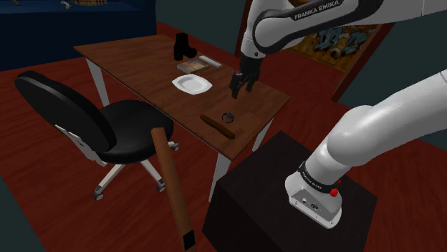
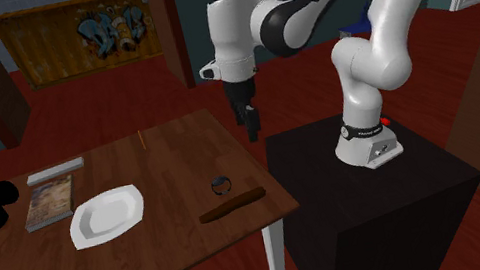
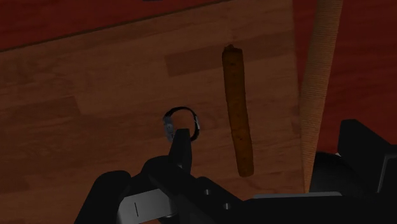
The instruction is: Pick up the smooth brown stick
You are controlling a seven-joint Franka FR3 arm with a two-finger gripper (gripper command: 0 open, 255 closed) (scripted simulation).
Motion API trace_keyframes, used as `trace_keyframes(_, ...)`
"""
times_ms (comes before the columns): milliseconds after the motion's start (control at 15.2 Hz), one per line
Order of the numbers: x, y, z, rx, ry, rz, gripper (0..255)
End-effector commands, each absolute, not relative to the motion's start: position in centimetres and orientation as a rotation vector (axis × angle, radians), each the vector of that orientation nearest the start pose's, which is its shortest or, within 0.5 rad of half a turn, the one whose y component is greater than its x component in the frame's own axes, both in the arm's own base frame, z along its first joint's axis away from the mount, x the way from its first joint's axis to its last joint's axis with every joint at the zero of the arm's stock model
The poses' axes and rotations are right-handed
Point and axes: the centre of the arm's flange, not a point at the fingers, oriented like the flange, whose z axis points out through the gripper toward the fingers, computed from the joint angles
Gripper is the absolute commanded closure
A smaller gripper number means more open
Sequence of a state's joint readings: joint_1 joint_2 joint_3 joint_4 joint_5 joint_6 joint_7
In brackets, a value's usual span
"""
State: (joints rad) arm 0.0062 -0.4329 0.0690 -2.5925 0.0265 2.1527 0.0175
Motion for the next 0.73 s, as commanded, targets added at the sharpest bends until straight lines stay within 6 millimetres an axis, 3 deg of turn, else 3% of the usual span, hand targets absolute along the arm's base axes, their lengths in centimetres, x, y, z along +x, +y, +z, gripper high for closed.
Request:
trace_keyframes(0,40.5,2.9,37.4,-3.149,-0.079,0.013,0)
trace_keyframes(660,45.7,3.7,25.3,-3.149,-0.184,0.037,0)
